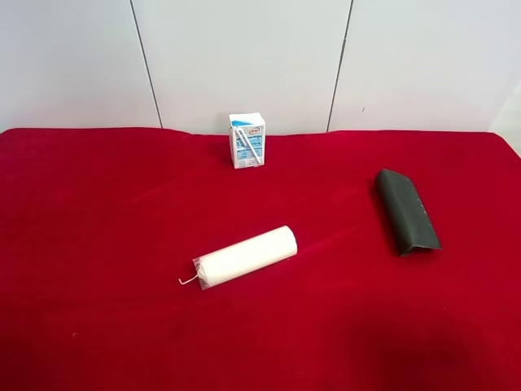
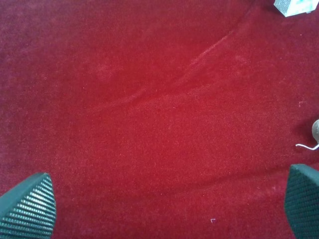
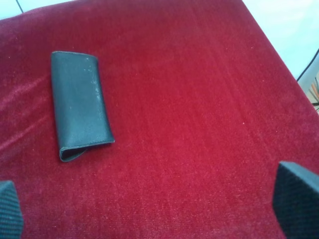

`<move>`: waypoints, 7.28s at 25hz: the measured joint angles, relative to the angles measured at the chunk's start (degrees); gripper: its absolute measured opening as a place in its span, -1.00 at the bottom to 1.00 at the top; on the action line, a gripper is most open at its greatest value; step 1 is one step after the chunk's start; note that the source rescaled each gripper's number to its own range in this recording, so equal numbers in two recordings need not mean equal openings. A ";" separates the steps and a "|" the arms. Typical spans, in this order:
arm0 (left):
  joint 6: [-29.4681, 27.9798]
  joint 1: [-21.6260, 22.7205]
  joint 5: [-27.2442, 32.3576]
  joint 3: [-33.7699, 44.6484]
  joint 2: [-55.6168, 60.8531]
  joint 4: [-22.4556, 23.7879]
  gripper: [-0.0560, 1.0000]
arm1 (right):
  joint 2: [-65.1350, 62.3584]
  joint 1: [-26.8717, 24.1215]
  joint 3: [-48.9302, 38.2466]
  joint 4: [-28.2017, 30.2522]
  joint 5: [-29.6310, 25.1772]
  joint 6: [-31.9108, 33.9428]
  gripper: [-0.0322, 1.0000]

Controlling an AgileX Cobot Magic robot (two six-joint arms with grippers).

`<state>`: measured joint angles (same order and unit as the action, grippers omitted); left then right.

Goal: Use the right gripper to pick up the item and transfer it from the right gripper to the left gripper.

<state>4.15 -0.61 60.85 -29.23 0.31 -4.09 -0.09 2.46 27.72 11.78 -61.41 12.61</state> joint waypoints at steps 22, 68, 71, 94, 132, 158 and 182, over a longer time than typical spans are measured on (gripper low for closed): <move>0.00 0.00 0.00 0.00 0.00 0.00 0.78 | 0.00 0.00 0.00 0.00 0.00 0.00 1.00; 0.00 0.00 0.00 0.00 0.00 0.00 0.78 | 70.35 0.00 13.71 -1.51 27.35 2.12 1.00; 0.00 0.00 0.00 0.00 0.00 0.00 0.78 | 75.55 0.00 13.71 -1.51 31.79 2.02 1.00; 0.00 0.00 0.00 0.00 0.00 0.00 0.78 | 103.97 3.56 13.79 -2.87 51.79 2.10 1.00; 0.00 0.00 0.00 0.00 0.00 0.00 0.78 | 105.19 3.63 14.31 -2.95 48.02 2.10 -0.42; 0.00 0.00 0.00 0.00 0.00 0.00 0.78 | 82.25 14.98 14.88 -3.00 41.03 0.15 -0.60; 0.00 0.00 0.00 0.00 0.00 0.00 0.78 | 82.25 39.25 27.35 -4.42 53.15 -2.63 -0.71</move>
<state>4.15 -0.61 60.85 -29.23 0.31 -4.09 82.15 41.72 55.07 7.37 -8.26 9.97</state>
